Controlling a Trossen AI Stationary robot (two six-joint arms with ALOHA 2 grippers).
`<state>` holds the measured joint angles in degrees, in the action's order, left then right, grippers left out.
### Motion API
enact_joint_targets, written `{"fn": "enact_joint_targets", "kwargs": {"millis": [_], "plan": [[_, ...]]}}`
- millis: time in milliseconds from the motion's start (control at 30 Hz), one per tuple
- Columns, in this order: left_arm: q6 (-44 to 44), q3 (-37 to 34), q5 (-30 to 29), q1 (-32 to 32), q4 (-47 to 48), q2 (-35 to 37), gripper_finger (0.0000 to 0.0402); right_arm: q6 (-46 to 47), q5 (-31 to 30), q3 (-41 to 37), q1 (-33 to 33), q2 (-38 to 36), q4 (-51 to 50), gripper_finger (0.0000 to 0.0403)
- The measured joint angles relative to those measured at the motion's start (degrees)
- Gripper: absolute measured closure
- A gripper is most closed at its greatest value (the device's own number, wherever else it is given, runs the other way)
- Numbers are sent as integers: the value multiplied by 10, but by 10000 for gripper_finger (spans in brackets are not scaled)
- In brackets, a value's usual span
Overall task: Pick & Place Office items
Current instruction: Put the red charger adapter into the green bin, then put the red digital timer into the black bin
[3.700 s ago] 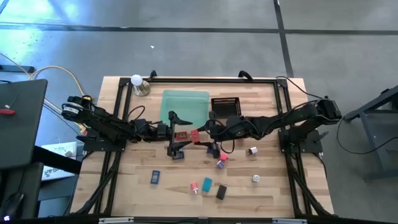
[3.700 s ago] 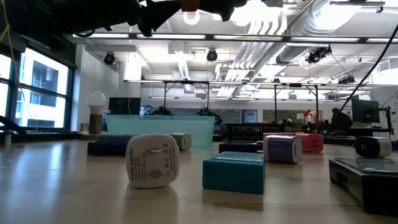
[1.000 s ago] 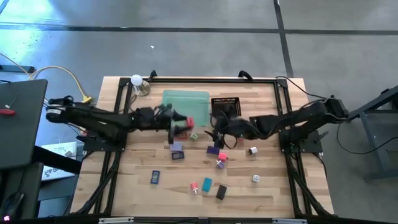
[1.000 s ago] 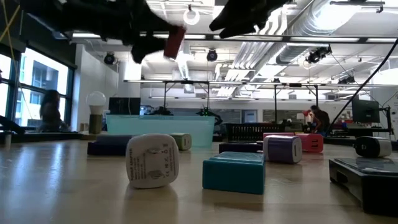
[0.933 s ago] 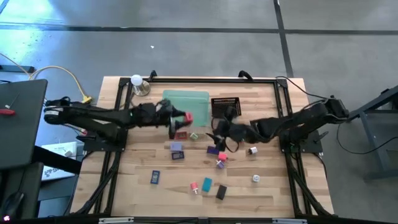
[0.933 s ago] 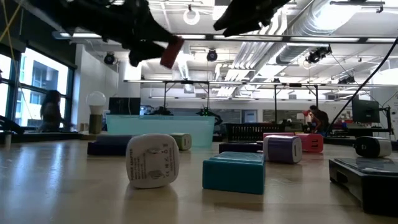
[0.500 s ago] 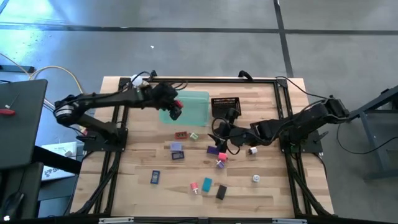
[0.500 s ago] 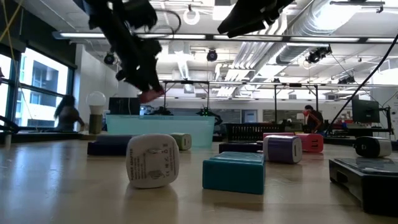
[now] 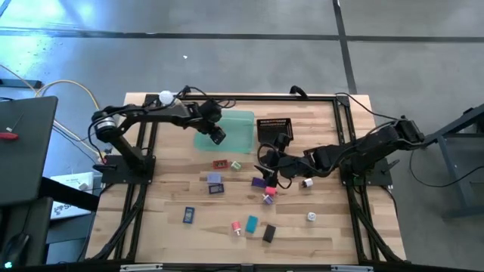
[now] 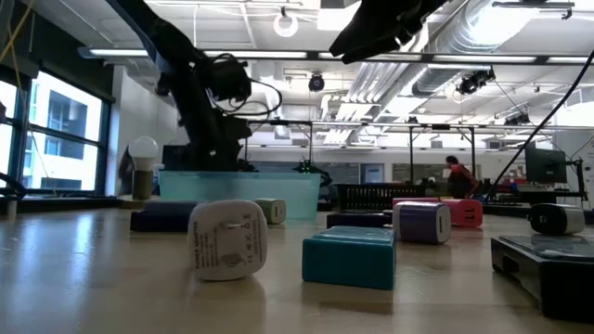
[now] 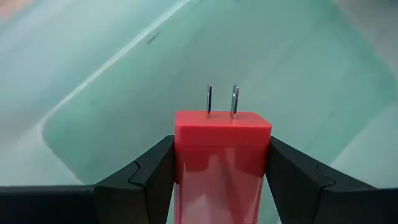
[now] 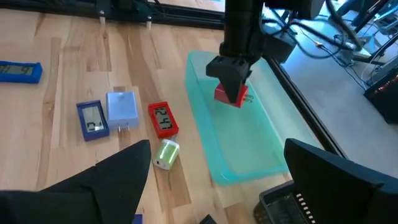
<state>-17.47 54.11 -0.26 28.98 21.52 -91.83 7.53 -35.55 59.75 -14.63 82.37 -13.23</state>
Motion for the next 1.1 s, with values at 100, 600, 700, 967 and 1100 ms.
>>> {"fn": "enact_joint_targets", "kwargs": {"millis": [100, 600, 700, 967, 1100], "plan": [[-4, 0, 1, 4, -8, -8, 189, 0, 0, 0, 0, 0, 0, 45], [63, 14, 2, -11, 21, 76, 99, 0, 13, 0, 0, 0, 0, 45], [76, 14, 15, -36, 49, 132, 98, 0, 13, 0, 0, 0, -2, 45], [72, 13, 40, -143, 135, 221, 97, 4, 13, 0, 0, 0, -16, 45], [63, 13, 43, -202, 131, 218, 97, 18, 17, 0, 0, 0, -17, 45]]}}
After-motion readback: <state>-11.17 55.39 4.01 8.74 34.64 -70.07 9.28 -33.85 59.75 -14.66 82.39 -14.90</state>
